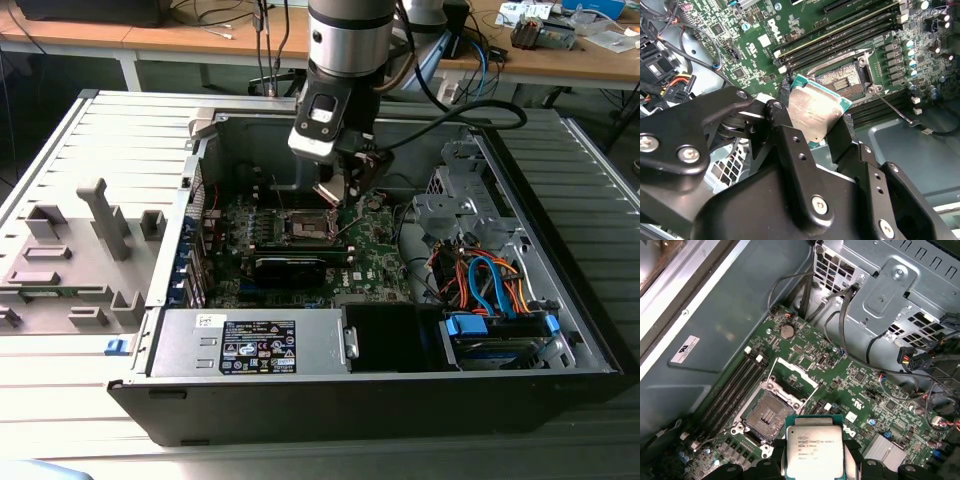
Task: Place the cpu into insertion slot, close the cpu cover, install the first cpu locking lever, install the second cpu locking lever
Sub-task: 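Place the cpu into insertion slot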
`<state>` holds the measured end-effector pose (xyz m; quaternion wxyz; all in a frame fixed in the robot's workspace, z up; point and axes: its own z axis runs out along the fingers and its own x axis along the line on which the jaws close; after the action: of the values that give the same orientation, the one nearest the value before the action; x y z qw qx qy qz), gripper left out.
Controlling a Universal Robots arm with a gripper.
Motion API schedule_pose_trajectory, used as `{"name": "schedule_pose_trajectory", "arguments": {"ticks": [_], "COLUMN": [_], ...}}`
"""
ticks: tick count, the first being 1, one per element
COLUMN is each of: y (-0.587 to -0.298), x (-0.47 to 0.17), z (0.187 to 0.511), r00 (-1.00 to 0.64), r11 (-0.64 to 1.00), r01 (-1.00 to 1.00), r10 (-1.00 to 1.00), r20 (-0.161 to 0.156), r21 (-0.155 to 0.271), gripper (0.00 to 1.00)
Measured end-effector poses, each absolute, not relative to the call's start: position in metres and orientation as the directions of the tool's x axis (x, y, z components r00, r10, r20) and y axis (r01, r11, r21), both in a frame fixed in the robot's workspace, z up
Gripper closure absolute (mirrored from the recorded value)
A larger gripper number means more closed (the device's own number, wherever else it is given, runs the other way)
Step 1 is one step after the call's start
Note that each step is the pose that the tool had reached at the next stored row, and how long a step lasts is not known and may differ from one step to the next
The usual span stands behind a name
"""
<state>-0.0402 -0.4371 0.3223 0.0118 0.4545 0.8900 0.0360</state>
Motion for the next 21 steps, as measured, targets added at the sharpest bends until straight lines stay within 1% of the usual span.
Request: {"name": "schedule_pose_trajectory", "arguments": {"ticks": [3,21], "y": [-0.4371,-0.4371], "x": [-0.0402,-0.0402], "z": [0.3222,0.3221], "r00": [-0.546,-0.509], "r11": [0.543,0.507], "r01": [0.836,0.859], "r10": [0.838,0.861], "r20": [0.011,0.011], "r21": [0.075,0.074], "gripper": [0.45,0.45]}}
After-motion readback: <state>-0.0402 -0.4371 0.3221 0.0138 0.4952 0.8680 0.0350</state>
